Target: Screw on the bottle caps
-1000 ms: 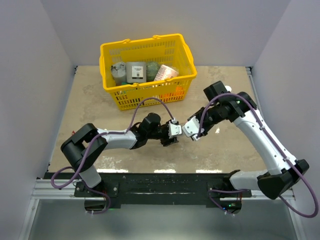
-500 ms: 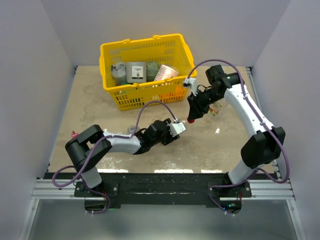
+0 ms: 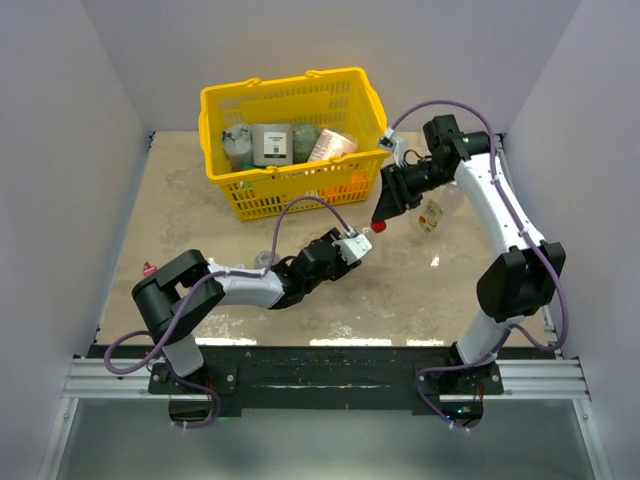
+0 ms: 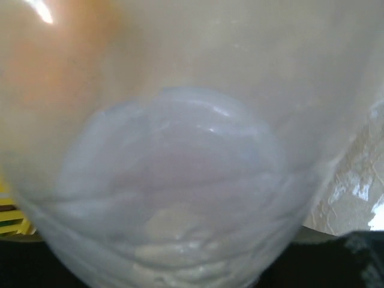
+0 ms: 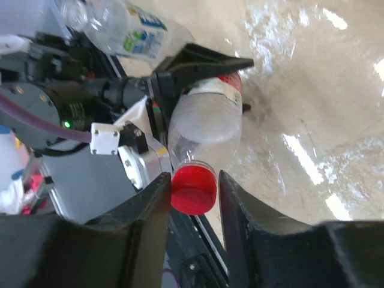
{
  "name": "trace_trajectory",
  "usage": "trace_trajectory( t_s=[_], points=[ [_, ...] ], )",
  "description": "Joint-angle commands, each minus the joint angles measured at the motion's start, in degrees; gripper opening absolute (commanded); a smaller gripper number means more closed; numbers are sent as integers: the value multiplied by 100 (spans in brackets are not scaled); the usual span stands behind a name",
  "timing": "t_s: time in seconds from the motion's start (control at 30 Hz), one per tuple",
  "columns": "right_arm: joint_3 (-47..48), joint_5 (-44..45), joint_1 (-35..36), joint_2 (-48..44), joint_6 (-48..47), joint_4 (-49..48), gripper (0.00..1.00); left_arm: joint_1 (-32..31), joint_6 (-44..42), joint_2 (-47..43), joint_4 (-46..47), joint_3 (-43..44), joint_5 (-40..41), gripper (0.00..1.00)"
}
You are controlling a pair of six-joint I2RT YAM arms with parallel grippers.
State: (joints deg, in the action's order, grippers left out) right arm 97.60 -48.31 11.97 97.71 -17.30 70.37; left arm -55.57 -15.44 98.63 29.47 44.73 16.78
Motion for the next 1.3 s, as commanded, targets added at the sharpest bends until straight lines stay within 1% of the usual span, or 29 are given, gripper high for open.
trace_trajectory(
  t_s=[0.0, 0.03, 0.07, 0.1, 0.13, 0.17, 0.2, 0.23, 0.27, 0.33, 0.43, 0.47, 0.53, 0.57, 0.87, 0.97, 1.0, 1.03, 1.1, 1.13, 1.17, 1.2, 1.23, 1.27],
  points=[
    [1400, -362, -36, 73, -955, 768, 54, 143, 665, -230, 797, 300, 98, 0],
    [1445, -398, -37, -32, -1133, 750, 59, 152, 813, -239, 753, 291, -7, 0],
    [1211, -407, -37, -172, -1274, 533, 65, 161, 902, -256, 683, 291, -51, 0],
    [991, -372, -37, -339, -1285, 278, 67, 178, 981, -300, 665, 265, -121, 0],
    [710, -276, -37, -793, -1154, -29, 68, 178, 1095, -318, 674, 264, -296, 0],
    [107, -249, -37, -998, -961, -745, 72, 178, 1139, -327, 682, 256, -350, 0],
    [-177, -231, -37, -1243, -559, -1101, 74, 178, 1183, -344, 682, 273, -429, 0],
    [-589, -248, -28, -1585, -460, -1339, 78, 178, 1280, -353, 674, 282, -473, 0],
    [-759, -266, -36, -1728, -363, -1750, 79, 187, 1298, -353, 674, 308, -526, 0],
    [-1118, -171, -28, -1991, 85, -2113, 83, 187, 1342, -371, 674, 326, -605, 0],
    [-1400, 102, -19, -2124, 490, -2615, 86, 187, 1359, -388, 709, 335, -667, 0],
    [-1471, 207, -19, -2186, 604, -2903, 86, 187, 1377, -388, 726, 343, -675, 0],
    [-1638, 418, 25, -2230, 885, -3177, 86, 187, 1421, -388, 718, 343, -728, 0],
    [-1683, 680, 51, -2230, 973, -3352, 86, 187, 1430, -388, 744, 343, -746, 0],
    [-2025, 911, 332, -2125, 1308, -3784, 81, 187, 1500, -397, 744, 414, -816, 0],
    [-2140, 973, 473, -2133, 1387, -3890, 77, 187, 1500, -388, 744, 431, -851, 0],
    [-2149, 990, 499, -2116, 1413, -3864, 76, 187, 1657, -388, 744, 440, -860, 0],
    [-2158, 1017, 543, -2098, 1431, -3847, 68, 187, 1658, -388, 744, 449, -878, 0],
    [-2201, 1008, 579, -2116, 1492, -3960, 58, 187, 1693, -380, 744, 449, -913, 0],
    [-2236, 1026, 596, -2159, 1519, -3995, 47, 187, 1702, -380, 735, 458, -948, 0],
    [-2254, 1095, 588, -2177, 1545, -4126, 42, 187, 1702, -380, 683, 492, -1018, 0],
    [-2272, 1157, 596, -2221, 1563, -4206, 37, 187, 1668, -336, 622, 536, -1227, 9],
    [-2263, 1262, 605, -2256, 1546, -4259, 29, 187, 1659, -336, 543, 572, -1351, 23],
    [-2281, 1463, 605, -2335, 1537, -4399, 26, 196, 1658, -336, 394, 633, -1474, 39]
  ],
)
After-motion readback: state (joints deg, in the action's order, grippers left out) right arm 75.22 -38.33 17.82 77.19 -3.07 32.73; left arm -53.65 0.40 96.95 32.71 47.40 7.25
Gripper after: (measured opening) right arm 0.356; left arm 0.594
